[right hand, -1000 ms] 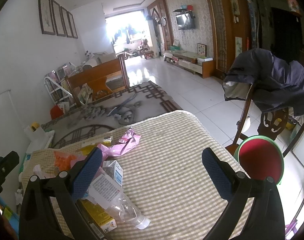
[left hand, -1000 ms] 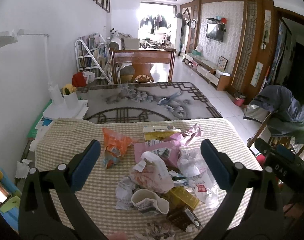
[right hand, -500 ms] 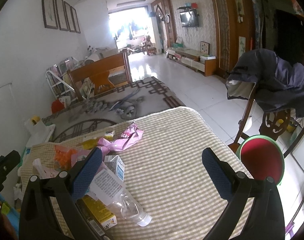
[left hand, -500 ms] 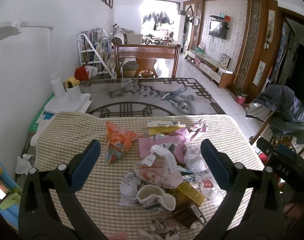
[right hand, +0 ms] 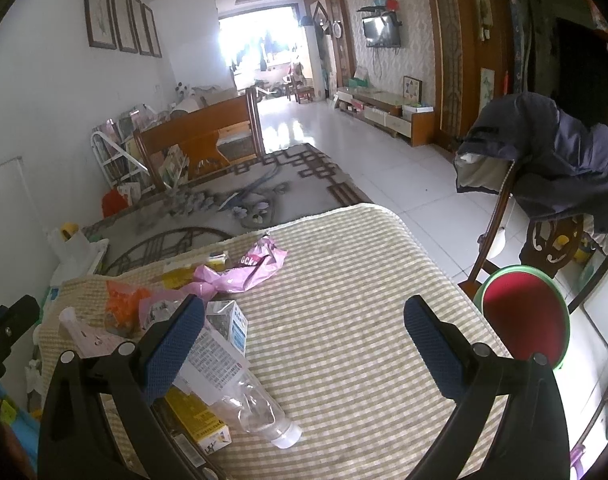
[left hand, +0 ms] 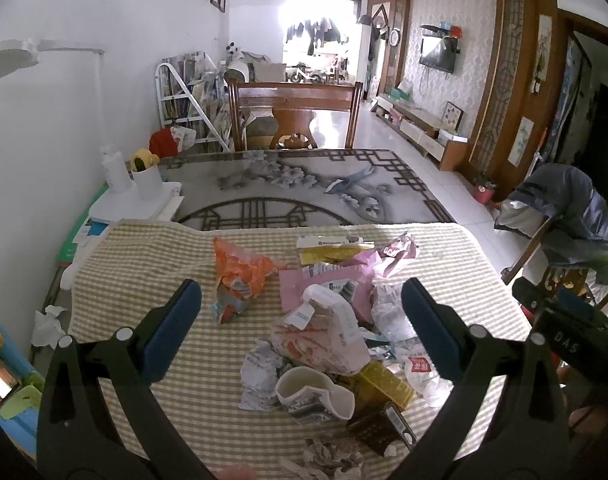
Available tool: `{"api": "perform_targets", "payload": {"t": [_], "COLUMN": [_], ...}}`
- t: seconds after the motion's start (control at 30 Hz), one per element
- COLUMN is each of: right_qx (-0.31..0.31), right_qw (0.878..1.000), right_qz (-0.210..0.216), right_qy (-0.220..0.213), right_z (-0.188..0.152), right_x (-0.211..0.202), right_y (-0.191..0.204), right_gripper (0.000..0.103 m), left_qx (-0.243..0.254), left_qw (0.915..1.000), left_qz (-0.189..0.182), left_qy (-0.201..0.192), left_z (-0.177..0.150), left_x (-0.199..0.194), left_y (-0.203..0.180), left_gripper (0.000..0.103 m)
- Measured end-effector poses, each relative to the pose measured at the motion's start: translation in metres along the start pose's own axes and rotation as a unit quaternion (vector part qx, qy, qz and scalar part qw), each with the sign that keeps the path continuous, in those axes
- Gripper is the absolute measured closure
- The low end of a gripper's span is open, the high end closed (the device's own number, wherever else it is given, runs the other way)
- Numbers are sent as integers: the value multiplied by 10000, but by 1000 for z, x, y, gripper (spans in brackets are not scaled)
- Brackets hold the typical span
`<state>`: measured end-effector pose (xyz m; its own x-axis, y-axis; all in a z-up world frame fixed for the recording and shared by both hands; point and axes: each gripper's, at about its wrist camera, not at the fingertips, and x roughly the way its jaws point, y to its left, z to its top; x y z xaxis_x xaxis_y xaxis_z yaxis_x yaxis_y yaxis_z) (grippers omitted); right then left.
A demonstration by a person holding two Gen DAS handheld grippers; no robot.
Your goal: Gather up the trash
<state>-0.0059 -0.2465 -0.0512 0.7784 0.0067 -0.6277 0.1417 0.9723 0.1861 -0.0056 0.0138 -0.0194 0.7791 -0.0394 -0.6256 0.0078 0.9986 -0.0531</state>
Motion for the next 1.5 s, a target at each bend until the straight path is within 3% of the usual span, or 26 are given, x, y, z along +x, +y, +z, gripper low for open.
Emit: {"api": "perform_targets", "payload": {"t": [0.23,0.4,0.63,0.83,1.0,1.1,1.17,1.23,1.3,1.43,1.5], "right_qx": [-48,-319,-575,-653,-843,-928,-985,-1009,-1030,-1362,-1585], "right_qw": [10000,9993,9957,9930,9908,9889,9874,9854,9824,9685,9595], "right_qz": [46,216,614,806,878,954,1015,1109,1265,1722,1918], "right_qy": [70,35,384,560,590,659,706,809,914,1171,1318], "right_z": [-1,0,-11,-17,-23,-28,-30,-32,-34,-43,-51], "right_x": [3,1,7,12,9,8,7,7,7,3,5], "right_y": [1,7,15,27,39,43,45,46,48,64,77], "right_gripper": [7,7,7,7,7,7,7,7,7,15,25], "left_qx": [-13,-140,44,642,1469,1543,1446,1308,1184,949,714], "left_qw": [10000,9994,9939,9703,9443,9336,9329,9342,9371,9452,9505], "left_qz": [-47,-237,-521,-1384,-1669,-1781,-1821,-1848,-1831,-1783,-1814], "left_qy": [81,219,972,1876,2425,2700,2750,2756,2725,2566,2418], "left_z": [-1,-10,-70,-132,-164,-175,-175,-173,-168,-156,-147], "left_x": [3,0,-10,-11,8,25,32,35,33,25,17], "left_y": [2,27,59,36,1,-8,-9,-6,2,23,36], "left_gripper": [5,5,5,6,19,25,31,56,64,68,68]}}
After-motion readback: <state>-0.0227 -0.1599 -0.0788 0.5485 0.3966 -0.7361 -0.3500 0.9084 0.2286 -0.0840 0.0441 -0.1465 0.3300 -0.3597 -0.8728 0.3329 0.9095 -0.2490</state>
